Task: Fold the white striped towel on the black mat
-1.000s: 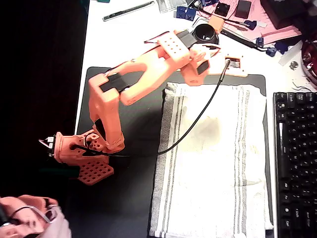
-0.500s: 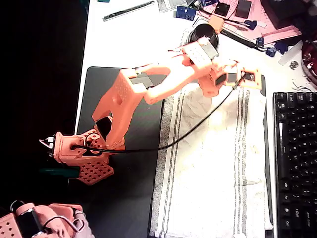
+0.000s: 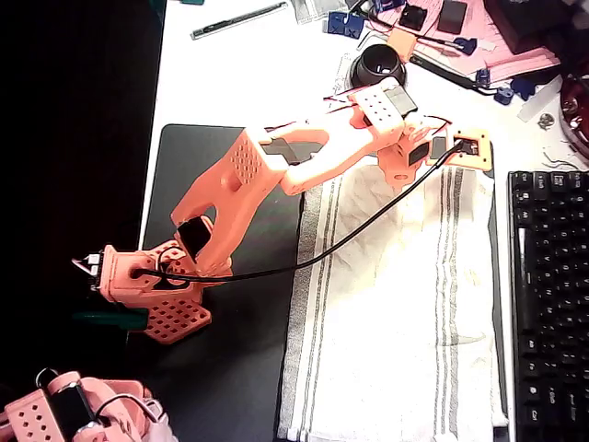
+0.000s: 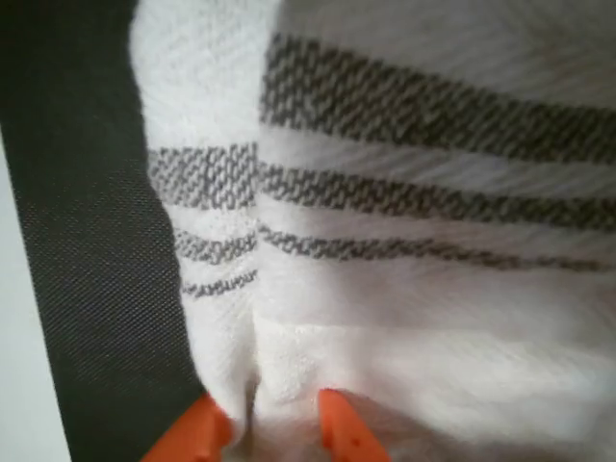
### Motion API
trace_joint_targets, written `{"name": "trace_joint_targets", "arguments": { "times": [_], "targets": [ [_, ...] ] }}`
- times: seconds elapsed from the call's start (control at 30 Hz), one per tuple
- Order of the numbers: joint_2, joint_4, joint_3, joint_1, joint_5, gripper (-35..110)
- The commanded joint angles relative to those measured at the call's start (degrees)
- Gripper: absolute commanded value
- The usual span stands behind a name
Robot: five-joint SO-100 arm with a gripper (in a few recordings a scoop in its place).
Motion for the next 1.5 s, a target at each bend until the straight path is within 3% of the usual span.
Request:
{"name": "trace_joint_targets", "arguments": {
  "times": [0.0,0.47,0.73,1.1,1.27,1.47],
  "targets": [
    [0.88,0.62,0.18,-1.14,-1.49,3],
    [12.48,8.88,-0.97,-2.46,-0.09,0],
    [23.12,15.47,-2.72,1.93,-1.76,0],
    [37.35,17.58,0.88,26.37,-11.07,0],
    [49.13,13.45,12.22,39.02,-16.61,0],
    [49.75,7.65,17.93,53.96,-23.47,0]
  ]
}}
